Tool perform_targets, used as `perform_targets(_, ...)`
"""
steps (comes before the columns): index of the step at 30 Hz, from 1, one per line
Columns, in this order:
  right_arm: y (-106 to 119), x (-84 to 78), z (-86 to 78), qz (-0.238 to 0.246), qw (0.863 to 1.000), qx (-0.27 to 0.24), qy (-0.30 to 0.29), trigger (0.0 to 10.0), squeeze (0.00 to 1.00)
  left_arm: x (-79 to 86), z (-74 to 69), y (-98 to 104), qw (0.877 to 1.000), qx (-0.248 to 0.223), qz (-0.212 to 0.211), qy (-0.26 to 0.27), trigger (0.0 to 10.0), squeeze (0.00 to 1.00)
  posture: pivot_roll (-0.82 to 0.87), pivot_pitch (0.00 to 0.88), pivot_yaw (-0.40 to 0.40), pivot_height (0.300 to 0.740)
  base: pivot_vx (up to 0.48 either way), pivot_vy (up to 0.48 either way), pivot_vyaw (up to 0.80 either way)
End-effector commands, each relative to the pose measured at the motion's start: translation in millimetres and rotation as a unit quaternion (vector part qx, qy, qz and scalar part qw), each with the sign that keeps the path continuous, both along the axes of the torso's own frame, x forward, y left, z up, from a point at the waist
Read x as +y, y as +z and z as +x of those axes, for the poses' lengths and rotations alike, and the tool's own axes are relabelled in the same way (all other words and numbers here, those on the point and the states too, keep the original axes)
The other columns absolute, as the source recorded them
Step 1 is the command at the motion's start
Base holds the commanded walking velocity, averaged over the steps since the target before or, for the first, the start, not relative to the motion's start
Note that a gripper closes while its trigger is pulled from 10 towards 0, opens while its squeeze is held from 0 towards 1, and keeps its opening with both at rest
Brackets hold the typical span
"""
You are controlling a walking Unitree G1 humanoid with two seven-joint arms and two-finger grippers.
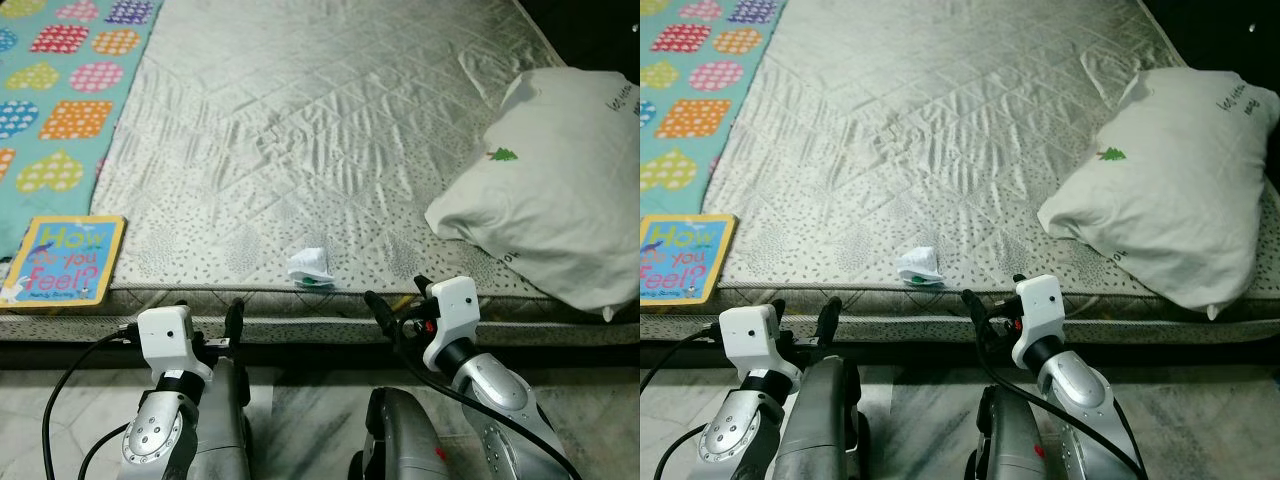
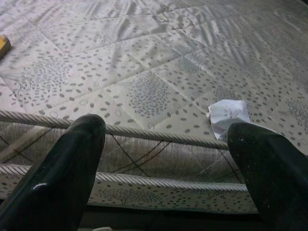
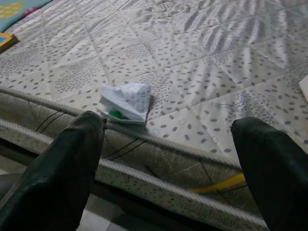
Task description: Clean up the room
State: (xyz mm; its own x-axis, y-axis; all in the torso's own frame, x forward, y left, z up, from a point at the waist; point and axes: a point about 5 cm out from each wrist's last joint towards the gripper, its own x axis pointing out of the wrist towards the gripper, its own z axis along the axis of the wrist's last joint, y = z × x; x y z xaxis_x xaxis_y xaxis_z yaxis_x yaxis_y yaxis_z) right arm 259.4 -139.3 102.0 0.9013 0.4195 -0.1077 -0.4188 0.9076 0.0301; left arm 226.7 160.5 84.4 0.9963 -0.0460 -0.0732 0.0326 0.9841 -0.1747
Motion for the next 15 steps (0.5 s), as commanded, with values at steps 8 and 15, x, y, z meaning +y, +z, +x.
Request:
perform_targets(8, 2.9, 7.7, -4.6, -0.008, 0.999, -0.013, 0.039, 10.0, 0.00, 2.0, -2.4, 2.0, 1.000, 0.000, -0.003, 0.000, 10.0, 0.00, 0.06, 0.252, -0.055, 0.567, 0.000, 0.000, 0.40)
perform_targets(15, 1.7, 7.4, -3.8, 0.005, 0.999, -0.007, 0.035, 10.0, 0.00, 1.8, -2.2, 2.0, 1.000, 0.001, -0.004, -0.001, 10.0, 0.00, 0.06, 0.251, -0.055, 0.567, 0.000, 0.000, 0.23)
